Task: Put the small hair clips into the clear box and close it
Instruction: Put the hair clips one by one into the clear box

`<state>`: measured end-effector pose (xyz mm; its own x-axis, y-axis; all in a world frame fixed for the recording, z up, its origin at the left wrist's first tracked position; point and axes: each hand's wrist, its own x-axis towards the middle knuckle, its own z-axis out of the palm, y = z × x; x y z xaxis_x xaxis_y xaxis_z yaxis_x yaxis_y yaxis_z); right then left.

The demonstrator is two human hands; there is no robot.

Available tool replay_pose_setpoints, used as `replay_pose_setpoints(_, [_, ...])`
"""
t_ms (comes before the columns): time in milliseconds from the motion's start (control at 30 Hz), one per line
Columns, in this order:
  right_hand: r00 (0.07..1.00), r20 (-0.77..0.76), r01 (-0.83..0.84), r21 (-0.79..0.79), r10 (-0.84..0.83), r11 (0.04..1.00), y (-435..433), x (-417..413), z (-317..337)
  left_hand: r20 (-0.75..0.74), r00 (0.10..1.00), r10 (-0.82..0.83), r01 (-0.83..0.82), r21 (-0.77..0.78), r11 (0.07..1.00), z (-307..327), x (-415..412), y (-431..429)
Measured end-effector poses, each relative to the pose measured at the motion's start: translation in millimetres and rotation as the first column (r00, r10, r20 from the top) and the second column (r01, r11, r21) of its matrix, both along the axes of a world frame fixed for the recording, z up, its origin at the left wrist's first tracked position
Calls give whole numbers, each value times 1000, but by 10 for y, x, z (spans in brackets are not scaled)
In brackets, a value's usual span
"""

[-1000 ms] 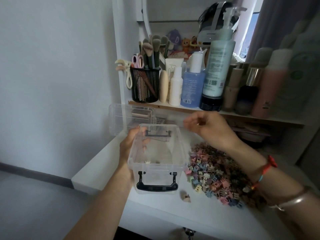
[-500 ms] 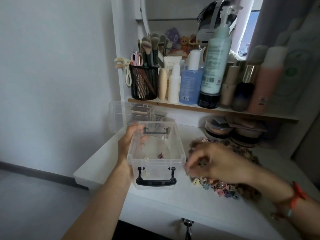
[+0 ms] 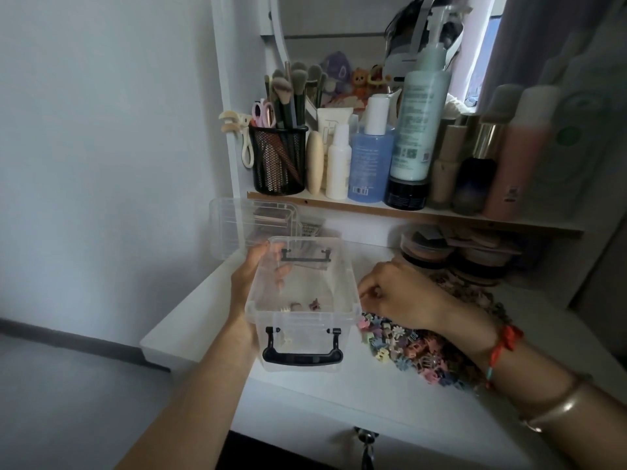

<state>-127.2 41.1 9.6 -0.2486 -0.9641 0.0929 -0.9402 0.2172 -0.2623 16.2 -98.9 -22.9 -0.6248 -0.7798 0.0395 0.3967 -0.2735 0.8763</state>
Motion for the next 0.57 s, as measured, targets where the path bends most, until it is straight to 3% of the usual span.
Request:
replay_pose_setpoints(167, [997, -78, 16, 43, -13, 999, 10, 79, 21, 59, 993, -101, 99, 35, 994, 10, 33, 7])
replay_pose_setpoints(367, [945, -324, -22, 51, 38, 998, 74, 238, 102, 114, 993, -17, 10, 56, 998, 54, 31, 58])
replay_pose_setpoints(501, [960, -277, -17, 56, 32, 998, 87, 226, 81, 96, 995, 23, -29, 61, 998, 53, 32, 55])
replay_pose_setpoints(567, [976, -215, 11, -97, -32, 995, 64, 136, 65, 103, 994, 31, -35, 38, 999, 48, 24, 48])
